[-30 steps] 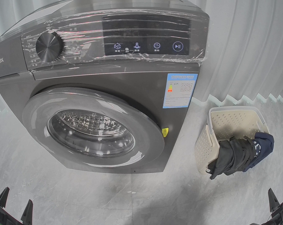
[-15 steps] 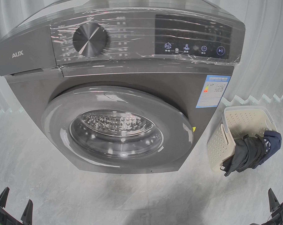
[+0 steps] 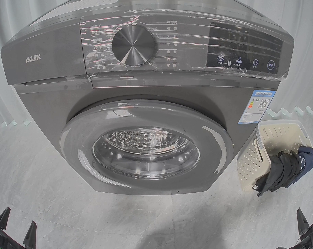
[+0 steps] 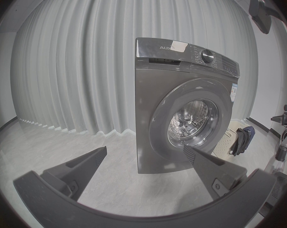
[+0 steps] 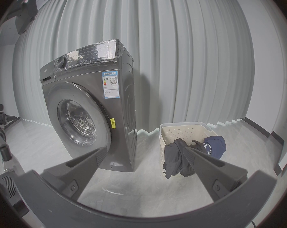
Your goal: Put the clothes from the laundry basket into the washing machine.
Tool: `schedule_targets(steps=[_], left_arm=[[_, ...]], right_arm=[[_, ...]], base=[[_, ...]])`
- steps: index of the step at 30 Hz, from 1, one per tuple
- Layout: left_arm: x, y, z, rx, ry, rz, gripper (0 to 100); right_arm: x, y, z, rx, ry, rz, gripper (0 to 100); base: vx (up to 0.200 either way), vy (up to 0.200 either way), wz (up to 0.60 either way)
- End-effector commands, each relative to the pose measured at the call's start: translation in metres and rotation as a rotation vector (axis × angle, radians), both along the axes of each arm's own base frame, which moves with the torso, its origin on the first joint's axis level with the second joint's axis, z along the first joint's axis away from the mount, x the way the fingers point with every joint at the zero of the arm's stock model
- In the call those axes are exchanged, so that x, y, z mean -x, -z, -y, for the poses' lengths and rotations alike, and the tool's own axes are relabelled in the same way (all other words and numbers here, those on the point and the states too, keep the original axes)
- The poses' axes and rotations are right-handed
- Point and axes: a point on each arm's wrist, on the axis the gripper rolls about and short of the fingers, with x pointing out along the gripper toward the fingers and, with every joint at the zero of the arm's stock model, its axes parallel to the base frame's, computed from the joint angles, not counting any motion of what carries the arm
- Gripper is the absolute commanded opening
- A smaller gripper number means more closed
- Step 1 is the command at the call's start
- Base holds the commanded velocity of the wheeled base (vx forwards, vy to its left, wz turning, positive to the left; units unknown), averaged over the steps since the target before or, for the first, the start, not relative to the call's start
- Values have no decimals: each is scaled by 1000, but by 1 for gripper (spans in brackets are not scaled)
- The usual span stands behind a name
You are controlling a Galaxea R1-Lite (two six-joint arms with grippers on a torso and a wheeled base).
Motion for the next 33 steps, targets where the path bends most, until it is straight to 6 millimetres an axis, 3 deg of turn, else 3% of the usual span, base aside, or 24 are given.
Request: schedule_targets(steps=[1, 4, 13, 25, 33], left_arm=[[0, 5, 0, 0, 0, 2, 100], [0, 5, 0, -1, 1, 0, 100], [0, 5, 0, -1, 1, 0, 100], [0, 5, 0, -7, 5, 0, 100], [0, 5, 0, -7, 5, 0, 100]], right_arm=[[0, 5, 0, 0, 0, 0, 100], [0, 5, 0, 0, 0, 0, 100], [0, 5, 0, 0, 0, 0, 100], [0, 5, 0, 0, 0, 0, 100], [0, 5, 0, 0, 0, 0, 100]], base=[[0, 0, 0], [0, 0, 0], [0, 200, 0], [0, 0, 0], [150, 0, 0]])
